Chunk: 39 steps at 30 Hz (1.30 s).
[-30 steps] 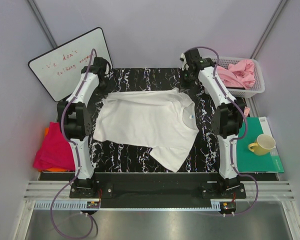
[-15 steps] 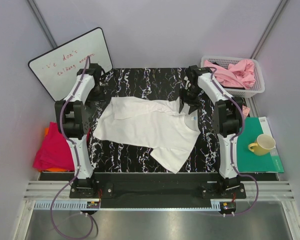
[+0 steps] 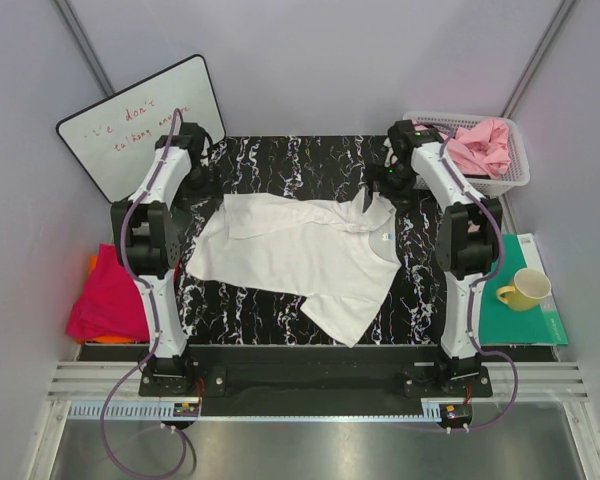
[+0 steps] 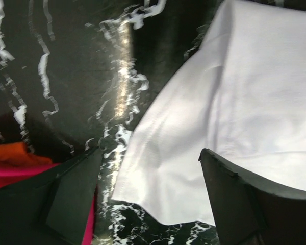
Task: Fold and stack the t-shirts
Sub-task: Fold the flattened tshirt in 1/3 of the way
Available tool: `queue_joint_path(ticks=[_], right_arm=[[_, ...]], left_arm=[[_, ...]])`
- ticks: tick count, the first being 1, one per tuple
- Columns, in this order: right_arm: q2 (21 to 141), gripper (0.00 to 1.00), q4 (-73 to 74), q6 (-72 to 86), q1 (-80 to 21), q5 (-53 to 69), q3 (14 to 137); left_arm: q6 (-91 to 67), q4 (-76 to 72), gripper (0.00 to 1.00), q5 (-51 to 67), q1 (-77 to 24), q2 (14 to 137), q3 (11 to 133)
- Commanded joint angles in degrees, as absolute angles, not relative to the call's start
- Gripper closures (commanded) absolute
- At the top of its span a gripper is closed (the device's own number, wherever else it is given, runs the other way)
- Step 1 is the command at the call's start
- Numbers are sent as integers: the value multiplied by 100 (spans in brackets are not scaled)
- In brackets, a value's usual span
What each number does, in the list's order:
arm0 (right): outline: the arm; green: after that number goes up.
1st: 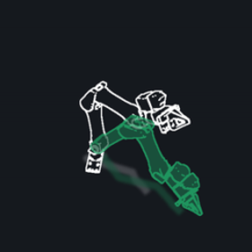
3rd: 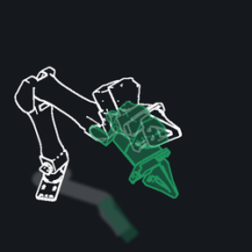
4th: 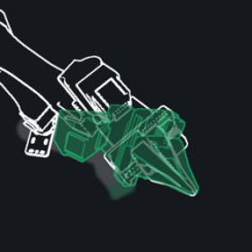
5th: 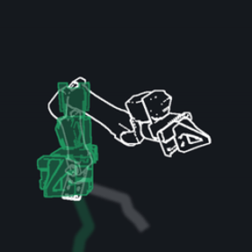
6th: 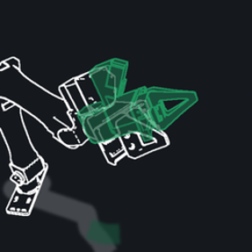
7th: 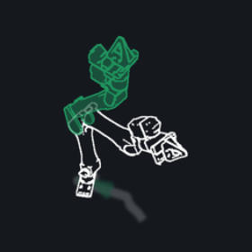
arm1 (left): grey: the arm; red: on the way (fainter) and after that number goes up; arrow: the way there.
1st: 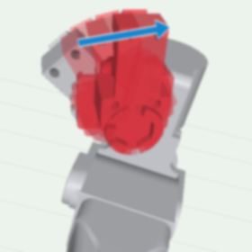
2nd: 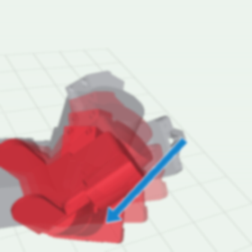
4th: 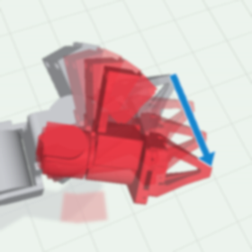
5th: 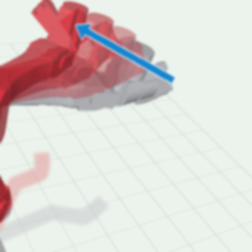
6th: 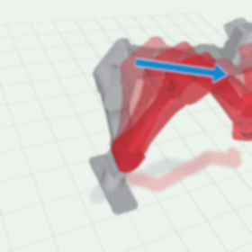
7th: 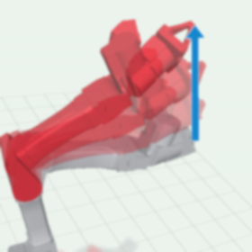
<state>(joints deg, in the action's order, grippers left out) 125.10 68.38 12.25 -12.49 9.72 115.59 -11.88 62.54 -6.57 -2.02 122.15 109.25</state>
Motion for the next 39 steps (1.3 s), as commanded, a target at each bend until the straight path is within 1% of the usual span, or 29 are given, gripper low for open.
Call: queue_joint_path(ticks=[1,3,4,5,7,9,11,12,13,14,15,17,18,20,27,39], right_arm=[[11866,2,5715,1757,-320,1490,10874],[11682,4,5032,2081,-36,1896,10294],[11663,6,4853,2170,313,2238,10144],[11646,10,4686,2249,395,2380,9908],[11759,14,4421,2417,483,2557,9818],[12030,26,4316,2469,519,2680,9878],[12190,30,4158,2557,519,2847,9993],[12321,37,4001,2688,519,2996,10028],[12383,42,3903,2759,519,3101,10054],[12453,43,3850,2821,519,3207,10150],[12559,43,3806,2908,519,3321,10204],[12612,43,3744,2970,519,3384,10265],[12682,43,3701,2988,519,3436,10266],[12779,42,3691,2988,510,3515,10327],[12981,37,3691,2795,212,3323,10634],[13992,31,4175,2496,-448,3068,12303]], left_arm=[[-1266,5819,18,726,-220,12515,11416],[-1274,5784,20,1088,-220,12734,11618],[-1274,5775,20,1377,-220,12796,11689],[-1283,5774,20,1528,-220,12849,11733],[-1336,5722,20,1704,-228,12946,11795],[-1380,5713,21,1749,-229,13025,11795],[-1389,5704,27,1810,-229,13078,11786],[-1423,5695,29,1802,-229,13087,11769],[-1433,5695,38,1784,-229,13104,11760],[-1450,5695,41,1767,-229,13113,11734],[-1485,5687,43,1758,-229,13122,11725],[-1520,5678,44,1740,-229,13140,11725],[-1547,5678,44,1740,-229,13166,11725],[-1590,5669,40,1714,-229,13175,11733],[-1643,5651,40,1679,-229,13298,11847],[-1740,5651,40,1635,-229,13394,11848]])
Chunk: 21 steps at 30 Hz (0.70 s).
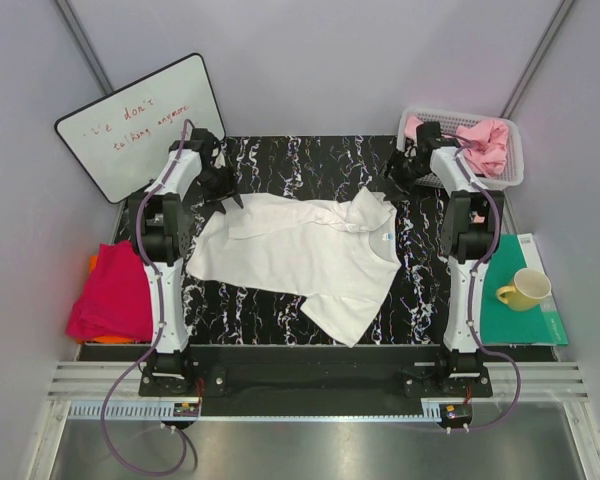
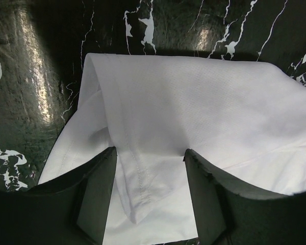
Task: Fold and stack the t-shirts
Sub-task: Fold the flattened tshirt in 1/3 of the way
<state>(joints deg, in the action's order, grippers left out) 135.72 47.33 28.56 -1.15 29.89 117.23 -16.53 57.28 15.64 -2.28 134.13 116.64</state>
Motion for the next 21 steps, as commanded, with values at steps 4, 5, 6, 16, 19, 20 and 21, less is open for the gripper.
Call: queue_joint_path(ticks=[4,5,6,16,19,20,21], right_arm=[[14176,30,4254,2452,-536,2980,12533],[14238,29,4271,2409,-554,2953,12577],[14290,29,4298,2408,-571,2944,12708],[14503,26,4605,2119,-650,2620,12929],[14292,26,4658,2013,-607,2435,12675],[14221,26,4676,1995,-615,2356,12604],[14142,26,4684,1969,-598,2312,12490]], left_arm=[[-1758,5651,39,1626,-237,13403,11848],[-1758,5643,39,1626,-237,13403,11856],[-1758,5643,39,1600,-237,13412,11865],[-1767,5643,38,1600,-246,13491,11918],[-1714,5651,38,1564,-246,13456,11892],[-1705,5651,38,1547,-246,13447,11892],[-1696,5660,38,1547,-246,13421,11874]])
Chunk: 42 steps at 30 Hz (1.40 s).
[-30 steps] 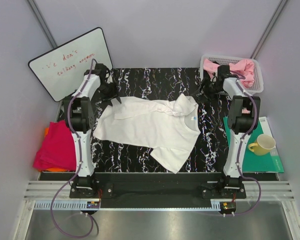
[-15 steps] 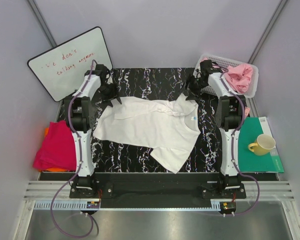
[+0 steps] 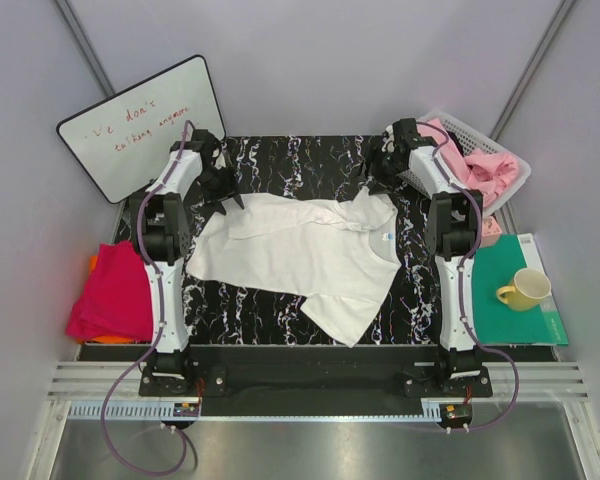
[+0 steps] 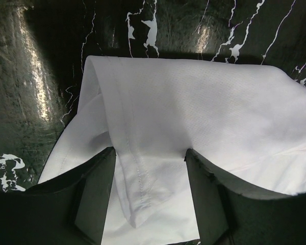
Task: Fold and stack the t-shirts
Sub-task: Fold the flattened tshirt in 1/3 of the way
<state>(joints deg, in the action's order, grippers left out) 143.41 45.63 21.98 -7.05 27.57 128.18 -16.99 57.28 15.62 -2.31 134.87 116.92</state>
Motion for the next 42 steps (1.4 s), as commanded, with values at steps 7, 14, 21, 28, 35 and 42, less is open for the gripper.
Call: queue_joint_path(ticks=[7,14,21,28,35,42], right_arm=[[13561,26,4798,1679,-606,1891,12348],[13325,27,5168,1494,-598,1749,13035],[12446,29,5177,1258,-606,1476,12279],[12515,28,5335,1169,-606,1819,11778],[12893,28,5317,1301,-633,2074,11628],[12639,63,5309,1187,-677,1566,11321]], left_arm=[[-1582,5660,38,1512,-246,13359,11751],[-1512,5687,39,1538,-246,13324,11769],[-1389,5739,39,1468,-246,13263,11777],[-1310,5748,37,1476,-246,13271,11786],[-1195,5748,34,1415,-246,13184,11830],[-1125,5722,35,1485,-246,13192,11681]])
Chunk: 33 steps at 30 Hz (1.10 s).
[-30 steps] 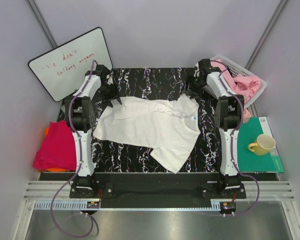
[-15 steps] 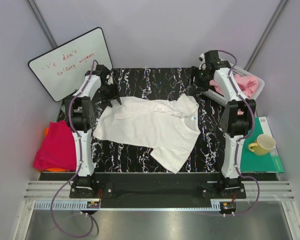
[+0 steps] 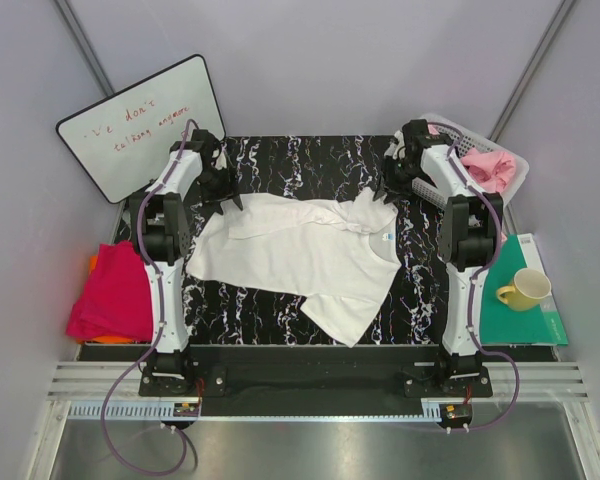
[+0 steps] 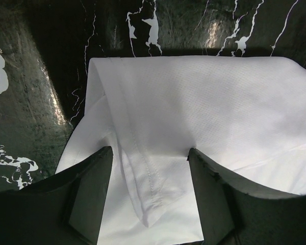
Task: Fold and stack the t-shirts
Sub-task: Fold the flattened tshirt in 1/3 of the way
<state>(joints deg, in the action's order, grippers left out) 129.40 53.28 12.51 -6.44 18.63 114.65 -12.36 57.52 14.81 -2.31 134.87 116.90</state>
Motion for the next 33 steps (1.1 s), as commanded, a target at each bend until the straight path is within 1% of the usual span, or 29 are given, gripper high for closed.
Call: queue_joint_path(ticks=[1,5,6,9,11,16,21,33], right_arm=[[12604,100,5309,1187,-668,1486,11216],[12305,100,5238,1256,-677,951,10864],[12200,100,5203,1309,-677,645,10785],[12050,100,5011,1388,-668,-102,10416],[12041,100,4922,1406,-668,-350,10266],[12102,100,4834,1529,-659,-904,10309],[12260,100,4790,1714,-624,-1668,10353],[12911,100,4834,1784,-449,-3478,10890]], left_arm=[[-1116,5704,35,1494,-246,13192,11681],[-1081,5686,36,1468,-246,13210,11689],[-1081,5687,37,1459,-246,13201,11689],[-1090,5660,35,1485,-246,13219,11690],[-1072,5651,34,1494,-246,13219,11672],[-993,5643,30,1450,-246,13201,11575],[-941,5651,30,1441,-246,13192,11496],[-896,5643,29,1441,-246,13157,11435]])
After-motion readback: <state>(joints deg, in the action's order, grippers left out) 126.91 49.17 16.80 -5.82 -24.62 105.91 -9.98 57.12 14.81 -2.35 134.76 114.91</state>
